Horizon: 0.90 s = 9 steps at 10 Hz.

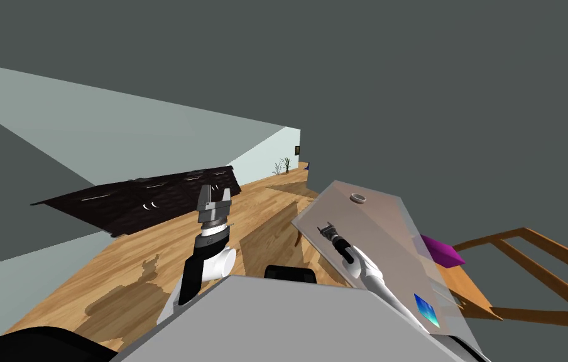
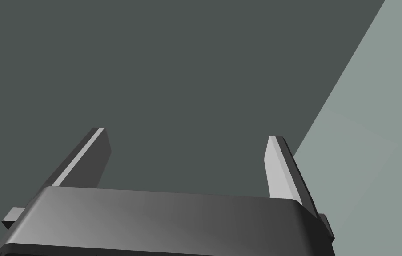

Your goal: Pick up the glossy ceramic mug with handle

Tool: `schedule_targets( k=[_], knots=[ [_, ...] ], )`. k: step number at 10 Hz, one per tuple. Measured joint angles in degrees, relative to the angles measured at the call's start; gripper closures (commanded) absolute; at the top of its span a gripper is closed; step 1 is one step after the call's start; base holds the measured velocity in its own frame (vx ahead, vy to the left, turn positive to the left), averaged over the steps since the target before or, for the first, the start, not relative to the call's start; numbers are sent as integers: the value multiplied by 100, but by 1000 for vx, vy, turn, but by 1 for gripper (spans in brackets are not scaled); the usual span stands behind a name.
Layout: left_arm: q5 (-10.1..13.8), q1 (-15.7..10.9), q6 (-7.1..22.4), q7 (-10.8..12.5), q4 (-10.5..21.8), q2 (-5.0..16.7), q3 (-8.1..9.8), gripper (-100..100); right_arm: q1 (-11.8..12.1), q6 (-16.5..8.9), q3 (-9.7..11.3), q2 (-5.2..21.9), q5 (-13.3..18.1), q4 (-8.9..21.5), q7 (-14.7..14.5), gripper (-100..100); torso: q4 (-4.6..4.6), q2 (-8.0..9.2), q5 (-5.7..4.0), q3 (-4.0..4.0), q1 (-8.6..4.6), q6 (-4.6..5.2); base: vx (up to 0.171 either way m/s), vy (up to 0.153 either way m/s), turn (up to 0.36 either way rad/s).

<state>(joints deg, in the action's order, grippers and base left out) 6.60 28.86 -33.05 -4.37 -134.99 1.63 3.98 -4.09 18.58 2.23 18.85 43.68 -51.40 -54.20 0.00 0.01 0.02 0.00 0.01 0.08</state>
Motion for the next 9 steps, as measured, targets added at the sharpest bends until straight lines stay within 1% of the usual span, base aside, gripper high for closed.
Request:
schedule_targets(
  k=[1, 2, 3, 4, 5, 6, 7, 8, 9],
  knots=[
    [0, 0, 0, 0, 0, 0, 0, 0, -19, -31, 0, 24, 30, 92, -40, -100, 0, 1, 0, 1, 0, 1, 16, 5, 66],
    [0, 0, 0, 0, 0, 0, 0, 0, -103, 17, -82, 40, 64, 381, -166, -100, 0, 0, 0, 0, 0, 0, 28, 4, 88],
    [0, 0, 0, 0, 0, 0, 0, 0, -100, 7, -98, 82, 125, 568, -279, -100, -1, -3, 0, -2, -1, 1, 29, 5, 67],
    [0, 0, 0, 0, 0, 0, 0, 0, -25, -206, 75, 171, 219, 481, -204, -100, 0, -3, 0, -2, 0, 1, 17, 2, 22],
    [0, 0, 0, 0, 0, 0, 0, 0, -39, -253, 43, 179, 241, 589, -235, -100, 0, -1, 0, -1, -1, 2, 0, 0, 0],
    [0, 0, 0, 0, 0, 0, 0, 0, -101, -199, -21, 158, 240, 740, -324, -100, 1, 3, 0, 1, -1, 1, 7, 2, 37],
    [0, 0, 0, 0, 0, 0, 0, 0, -68, -199, -23, 185, 266, 804, -372, -100, 1, 4, 0, 2, -1, 2, 16, -2, 49],
    [0, 0, 0, 0, 0, 0, 0, 0, -191, -129, -157, 155, 286, 1165, -548, -100, 0, 0, 0, 0, -2, 0, 23, -1, 72],
    [0, 0, 0, 0, 0, 0, 0, 0, -174, -194, -111, 171, 340, 1272, -611, -100, 0, -1, -1, -1, -2, 1, 11, -1, 12]
  ],
)
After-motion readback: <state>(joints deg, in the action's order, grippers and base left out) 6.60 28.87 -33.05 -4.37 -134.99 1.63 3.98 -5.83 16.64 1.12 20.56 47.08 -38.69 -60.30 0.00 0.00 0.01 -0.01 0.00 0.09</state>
